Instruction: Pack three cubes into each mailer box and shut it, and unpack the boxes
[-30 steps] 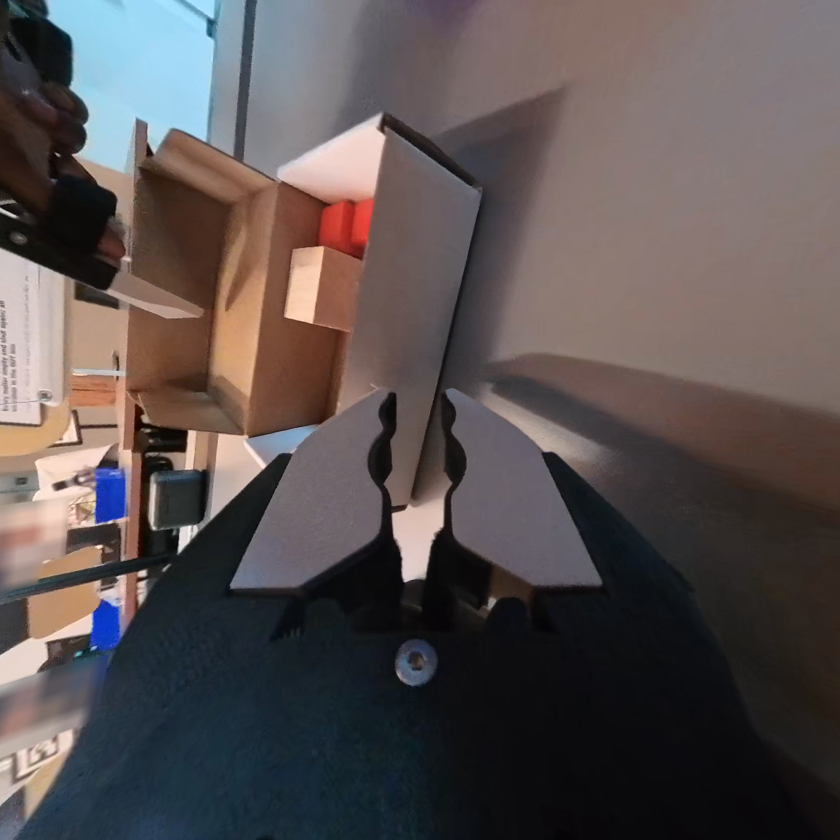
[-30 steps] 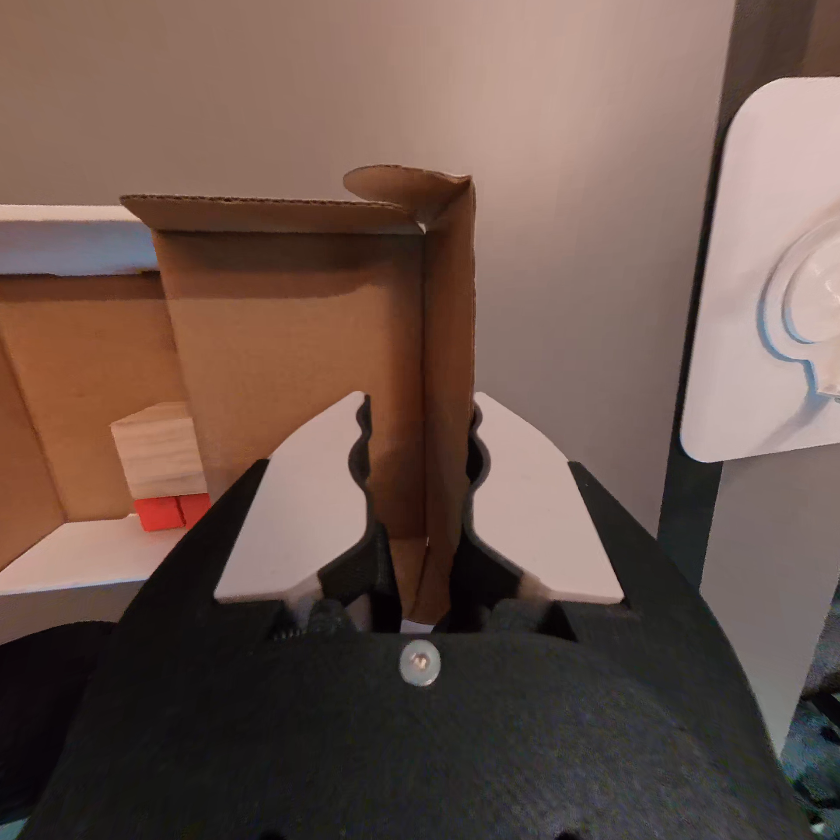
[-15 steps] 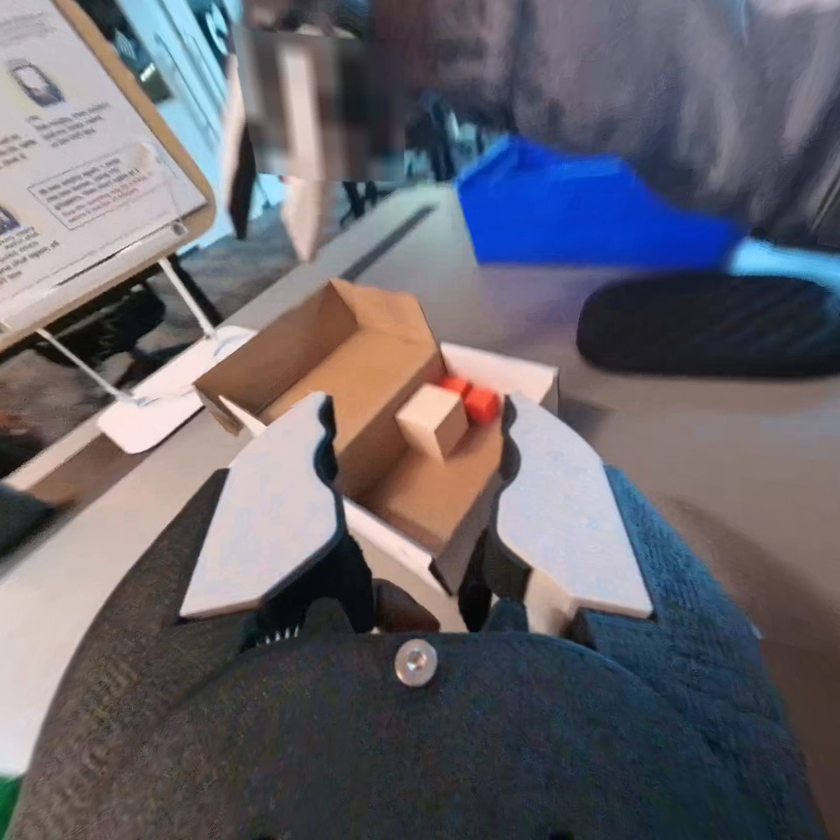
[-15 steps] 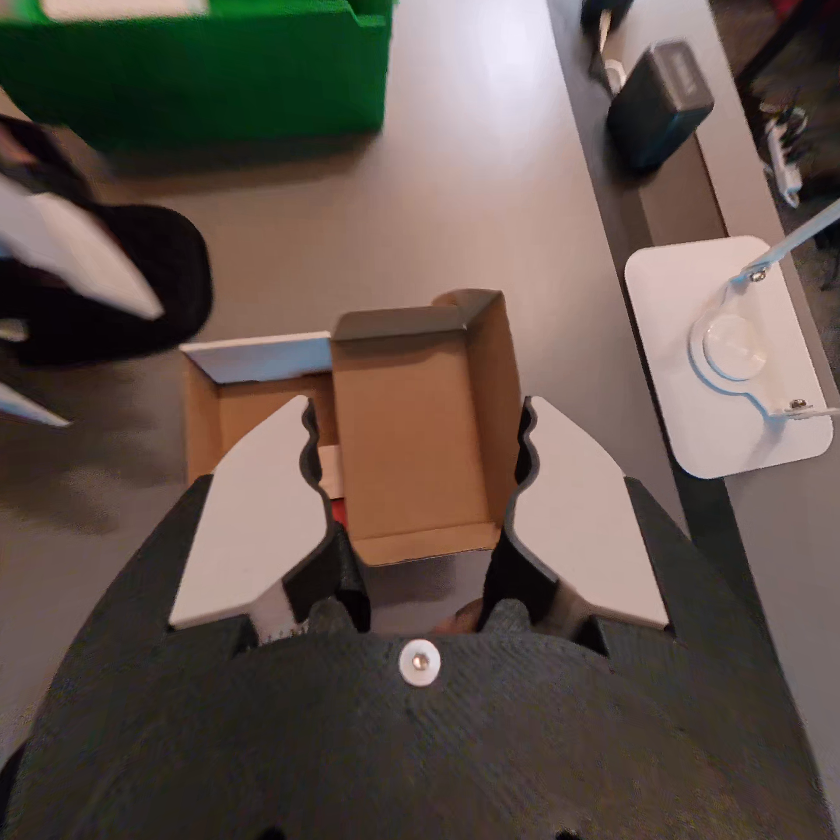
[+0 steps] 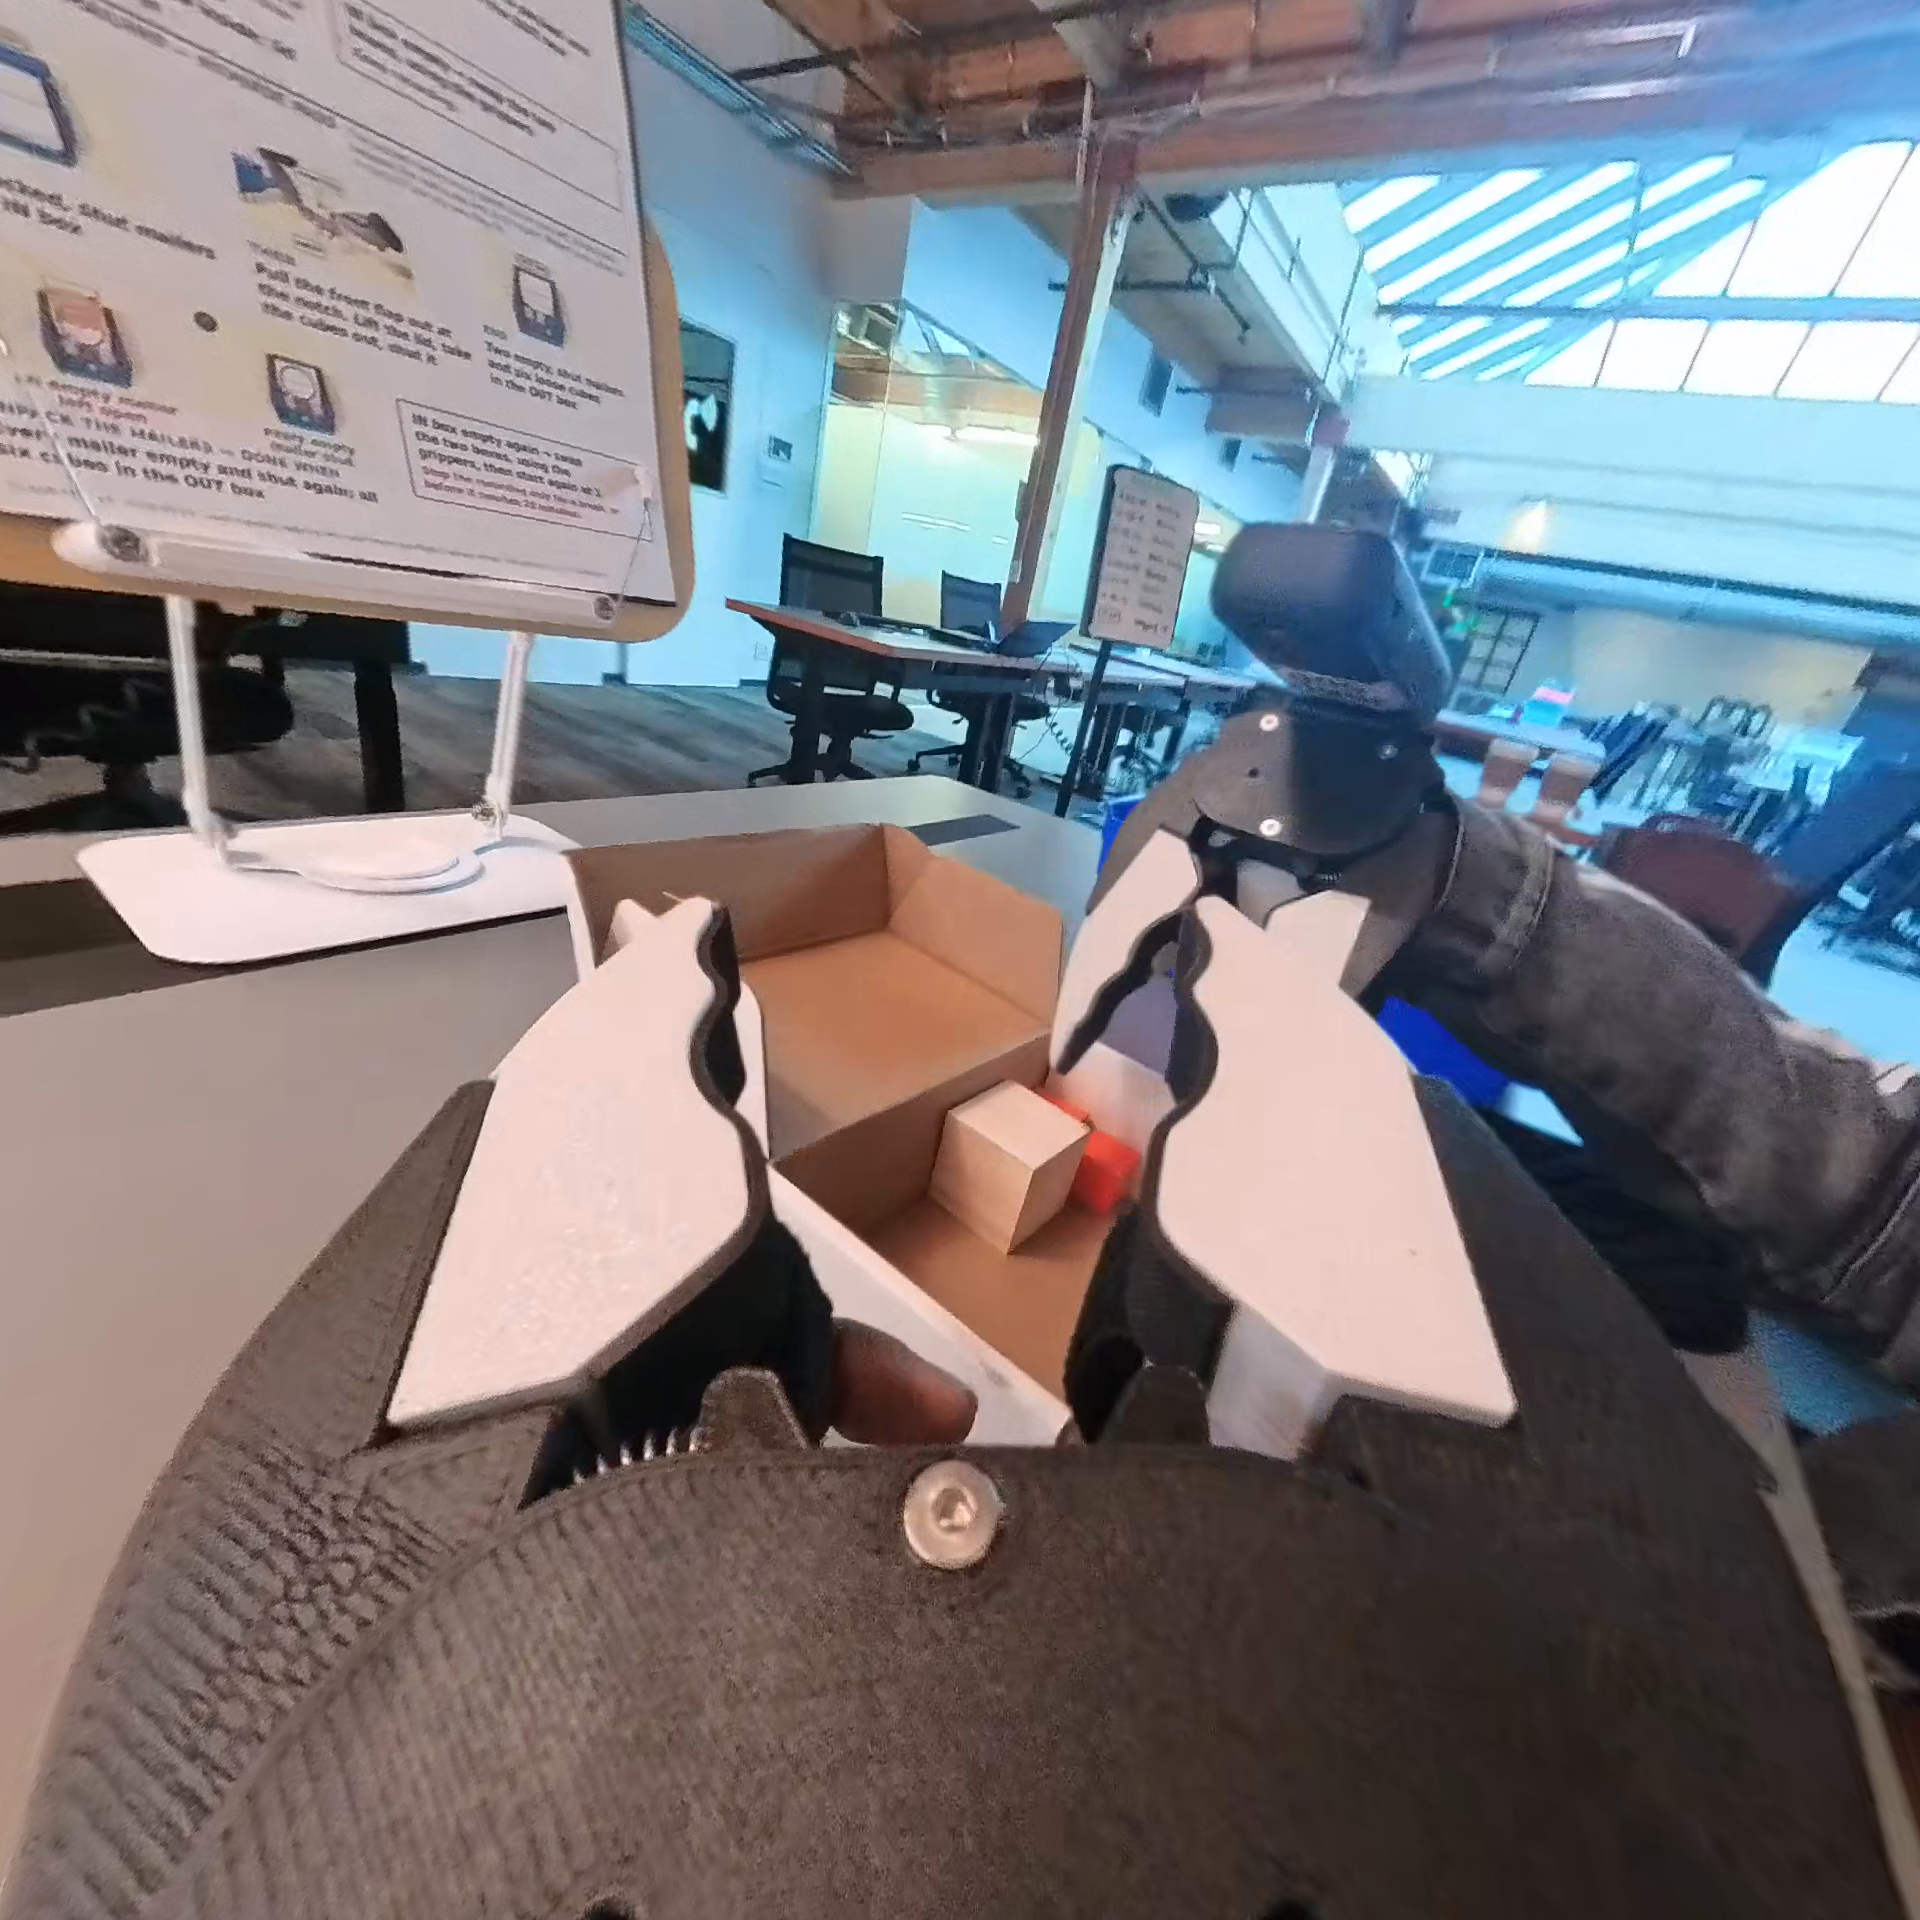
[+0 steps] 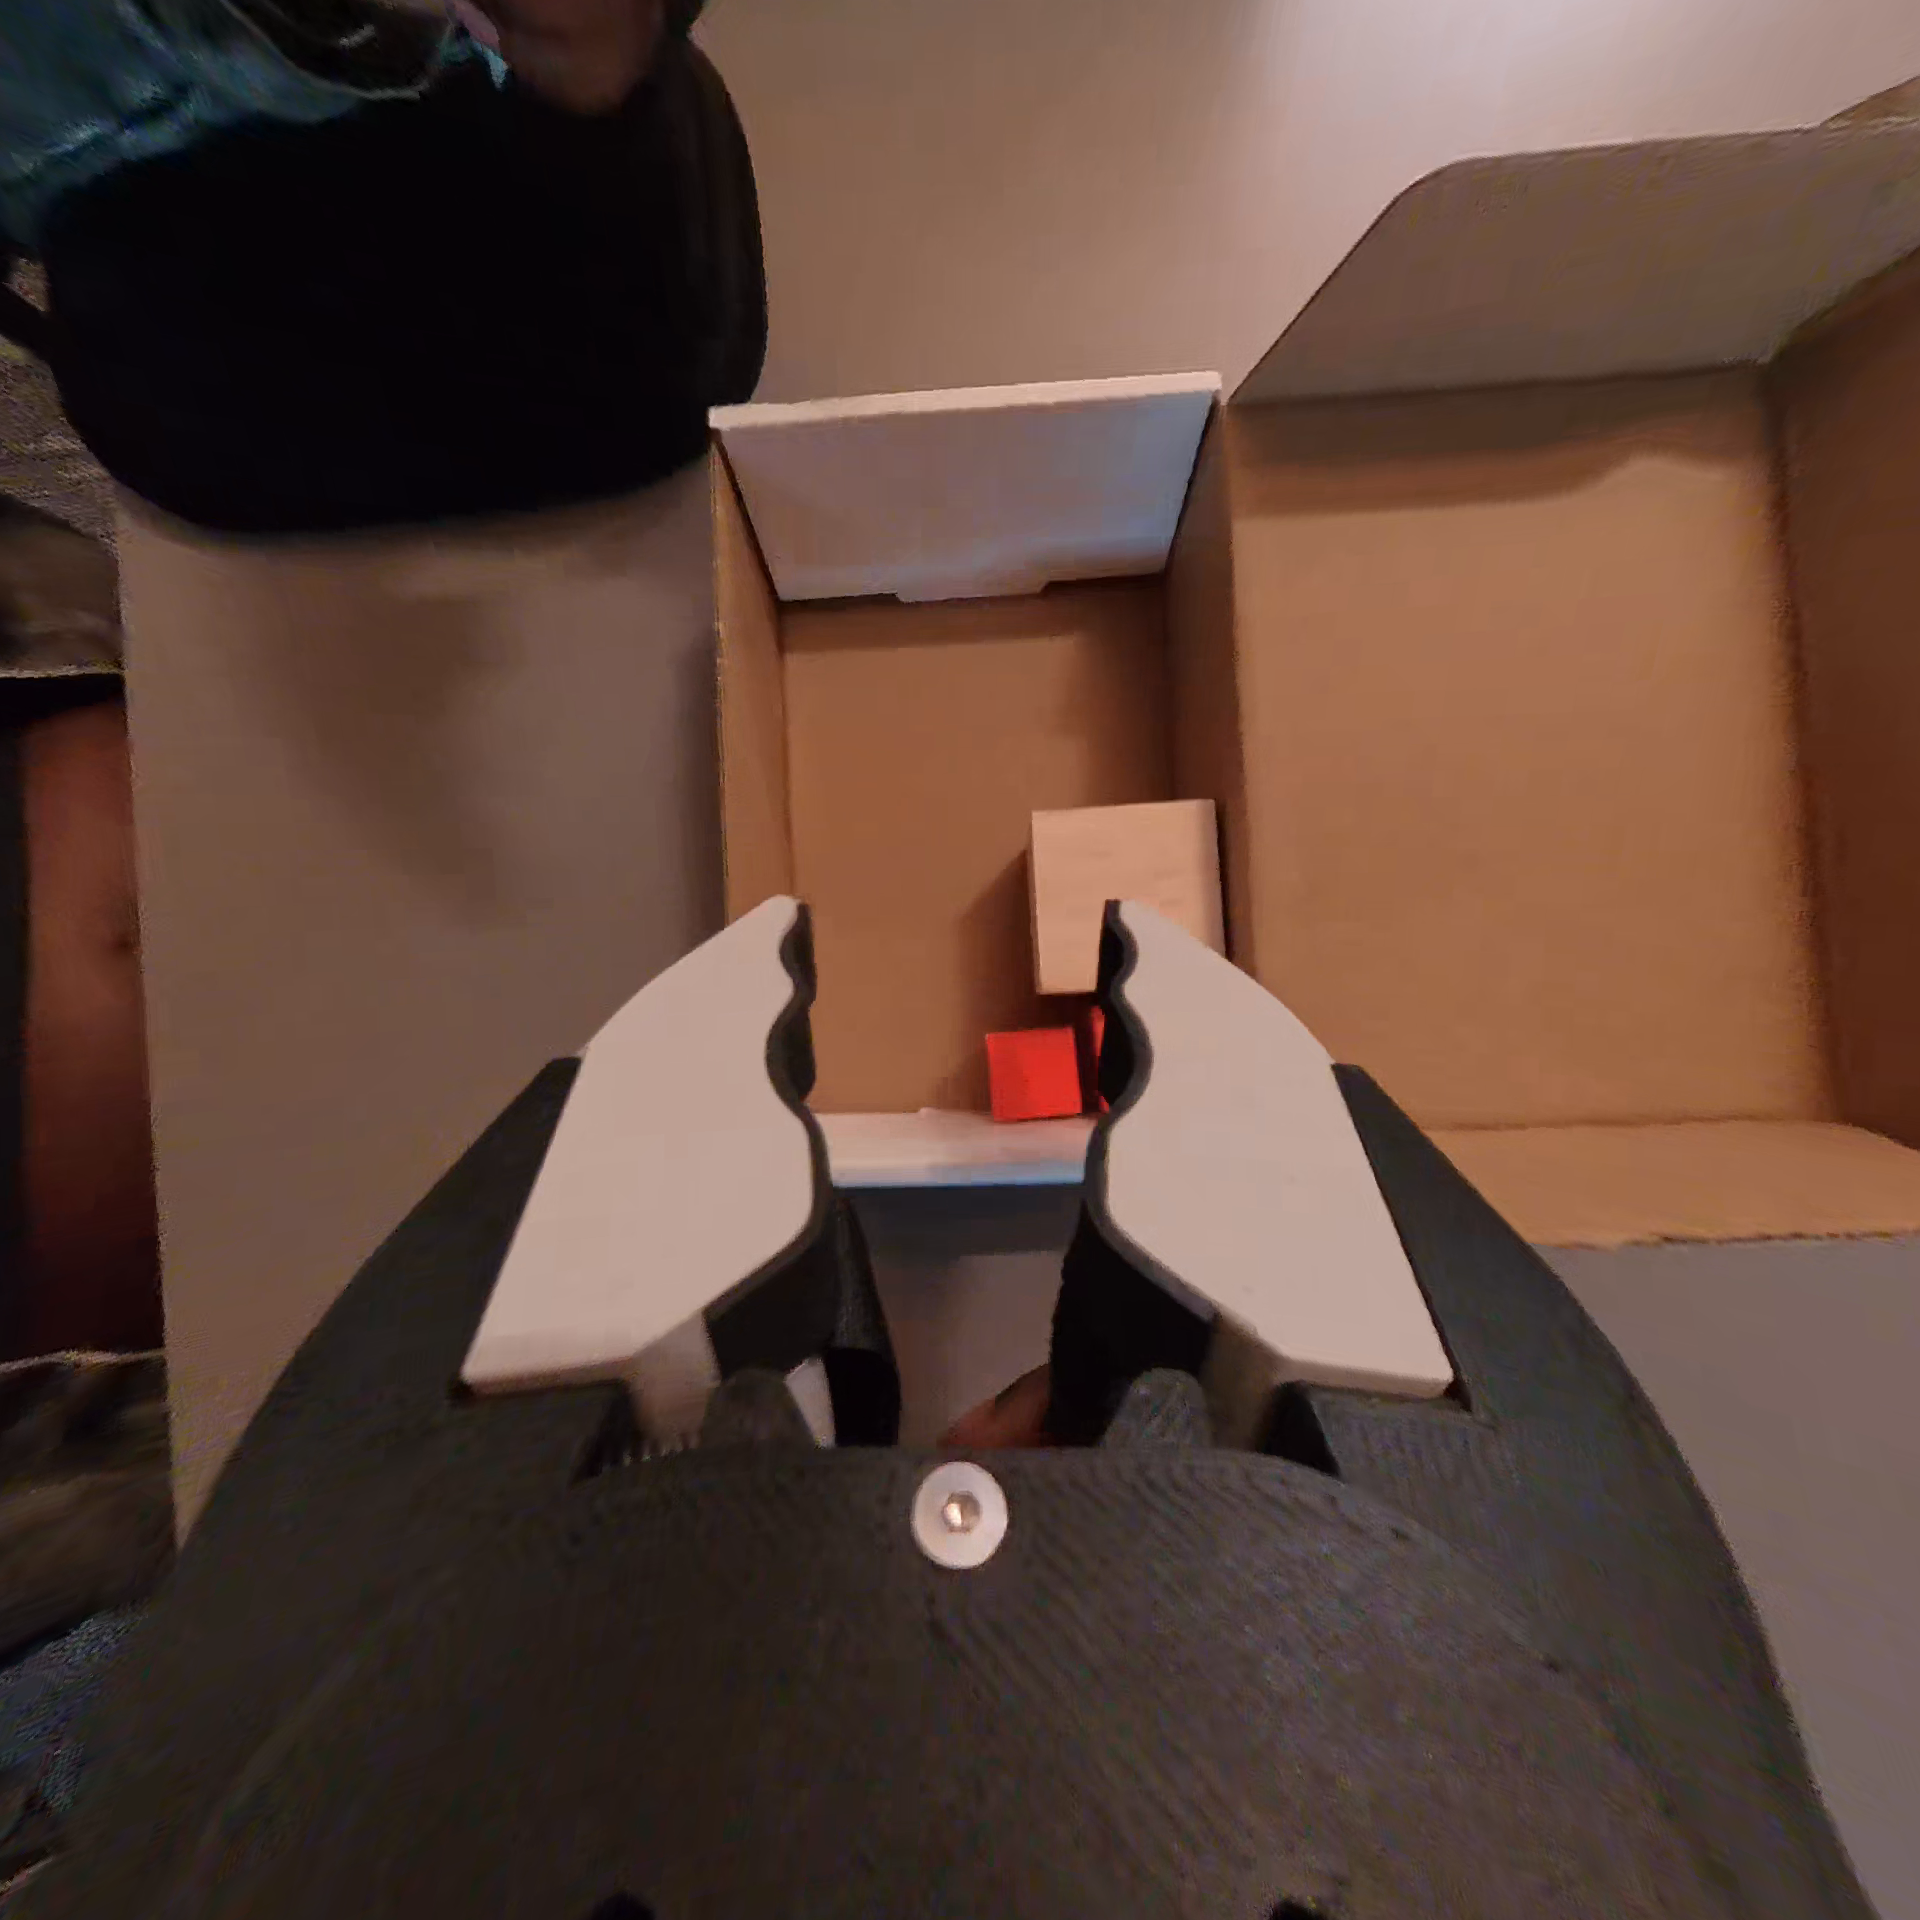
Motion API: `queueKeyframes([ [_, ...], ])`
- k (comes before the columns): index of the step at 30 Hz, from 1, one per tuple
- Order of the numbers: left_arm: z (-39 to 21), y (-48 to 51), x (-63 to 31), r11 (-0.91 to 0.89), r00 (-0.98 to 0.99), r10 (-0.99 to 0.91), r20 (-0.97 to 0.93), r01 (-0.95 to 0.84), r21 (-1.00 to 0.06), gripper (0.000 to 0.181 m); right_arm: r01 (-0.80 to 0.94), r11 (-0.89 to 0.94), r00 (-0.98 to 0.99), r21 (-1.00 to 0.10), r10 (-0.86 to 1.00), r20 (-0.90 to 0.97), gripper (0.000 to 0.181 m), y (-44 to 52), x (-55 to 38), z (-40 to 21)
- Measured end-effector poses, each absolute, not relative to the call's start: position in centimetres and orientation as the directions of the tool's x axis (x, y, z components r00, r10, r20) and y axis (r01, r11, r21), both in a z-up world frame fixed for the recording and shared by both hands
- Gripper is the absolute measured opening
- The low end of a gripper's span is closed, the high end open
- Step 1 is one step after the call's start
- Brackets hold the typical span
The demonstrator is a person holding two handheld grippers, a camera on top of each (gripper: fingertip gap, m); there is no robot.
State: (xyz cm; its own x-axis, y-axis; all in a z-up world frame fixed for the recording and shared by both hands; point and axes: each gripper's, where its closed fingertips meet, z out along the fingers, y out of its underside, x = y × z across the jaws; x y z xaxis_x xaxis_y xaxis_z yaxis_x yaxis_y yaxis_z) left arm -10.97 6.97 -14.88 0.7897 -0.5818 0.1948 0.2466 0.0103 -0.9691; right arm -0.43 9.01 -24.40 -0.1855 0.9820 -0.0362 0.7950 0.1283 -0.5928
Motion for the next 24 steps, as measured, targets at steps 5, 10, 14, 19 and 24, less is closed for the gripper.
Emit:
queueKeyframes([
  [5, -16.0, 7.0, -10.0, 0.01, 0.802, -0.587, 0.111, 0.144, -0.989, 0.08, 0.836, 0.213, -0.16, -0.506, 0.976, 0.147, 0.056, 10.9, -0.9, -26.2],
  [10, -16.2, 6.9, -9.9, 0.01, 0.8, -0.591, 0.107, 0.14, -0.99, 0.08, 0.849, 0.232, -0.168, -0.476, 0.971, 0.172, 0.058, 11.0, -1.2, -27.4],
  [14, -16.2, 7.0, -9.9, 0.005, 0.797, -0.593, 0.116, 0.147, -0.989, 0.08, 0.842, 0.25, -0.193, -0.478, 0.967, 0.167, 0.057, 10.6, -1.1, -27.3],
  [19, -16.5, 7.0, -9.7, 0.005, 0.802, -0.59, 0.091, 0.116, -0.993, 0.079, 0.824, 0.248, -0.23, -0.509, 0.968, 0.1, 0.052, 9.5, -0.8, -26.9],
  [24, -16.8, 7.0, -9.4, 0.001, 0.799, -0.598, 0.07, 0.088, -0.996, 0.079, 0.834, 0.22, -0.178, -0.505, 0.975, 0.13, 0.061, 10.4, -1.1, -27.1],
])
